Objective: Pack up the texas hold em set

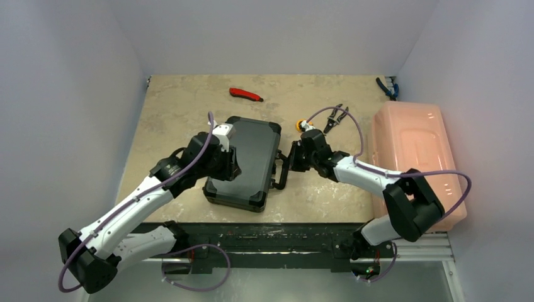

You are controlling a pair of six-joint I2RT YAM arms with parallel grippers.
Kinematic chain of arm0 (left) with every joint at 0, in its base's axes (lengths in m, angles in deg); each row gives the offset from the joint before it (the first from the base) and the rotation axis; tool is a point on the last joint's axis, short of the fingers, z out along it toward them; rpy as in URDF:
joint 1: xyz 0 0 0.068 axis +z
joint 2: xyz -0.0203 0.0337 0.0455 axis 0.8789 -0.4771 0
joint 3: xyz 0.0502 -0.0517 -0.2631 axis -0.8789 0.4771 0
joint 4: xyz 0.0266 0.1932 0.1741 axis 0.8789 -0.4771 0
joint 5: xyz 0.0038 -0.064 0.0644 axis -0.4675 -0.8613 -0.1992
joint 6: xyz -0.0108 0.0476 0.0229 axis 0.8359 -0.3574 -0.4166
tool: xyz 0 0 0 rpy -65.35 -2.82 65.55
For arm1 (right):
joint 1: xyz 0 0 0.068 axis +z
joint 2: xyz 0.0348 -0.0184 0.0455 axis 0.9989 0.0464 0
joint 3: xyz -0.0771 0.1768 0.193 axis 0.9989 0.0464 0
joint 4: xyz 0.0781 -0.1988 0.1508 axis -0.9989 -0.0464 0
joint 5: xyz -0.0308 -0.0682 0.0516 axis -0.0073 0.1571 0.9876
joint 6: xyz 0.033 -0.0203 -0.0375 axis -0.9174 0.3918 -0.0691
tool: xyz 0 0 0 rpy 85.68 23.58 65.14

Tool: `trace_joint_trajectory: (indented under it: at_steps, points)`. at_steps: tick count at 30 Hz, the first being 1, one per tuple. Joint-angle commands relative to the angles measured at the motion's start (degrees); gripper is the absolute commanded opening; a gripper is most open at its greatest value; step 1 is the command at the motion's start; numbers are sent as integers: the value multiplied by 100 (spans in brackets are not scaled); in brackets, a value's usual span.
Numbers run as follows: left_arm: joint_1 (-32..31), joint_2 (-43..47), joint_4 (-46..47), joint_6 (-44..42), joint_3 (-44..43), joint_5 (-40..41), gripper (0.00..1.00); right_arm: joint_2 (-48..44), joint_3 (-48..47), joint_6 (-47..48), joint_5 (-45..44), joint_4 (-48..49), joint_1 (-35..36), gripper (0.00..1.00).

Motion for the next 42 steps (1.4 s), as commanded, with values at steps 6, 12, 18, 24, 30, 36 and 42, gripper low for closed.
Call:
trace_joint_trajectory:
  at_steps: [6,12,18,24,30,36,42]
  points:
    - [-37,614,-399,-307,-337,672,42,-976,-354,324,-406,-460,12,19]
    - [-38,973,-824,-663,-490,1111,54,-1461,-526,499,-599,-765,13,32]
    - [-35,1491,-1126,-876,-552,1664,72,-1912,-668,658,-786,-994,11,56]
    - [-28,1837,-1267,-959,-498,2150,83,-2335,-827,798,-1025,-1217,14,85]
    - [-28,2124,-1339,-1057,-345,2769,90,-2720,-945,978,-1288,-1410,9,99]
    - [-28,2564,-875,-1234,267,3220,99,-3256,-888,1078,-1620,-1477,14,99]
    - [-28,2808,-515,-1411,581,3392,100,-3859,-592,933,-2042,-1384,11,99]
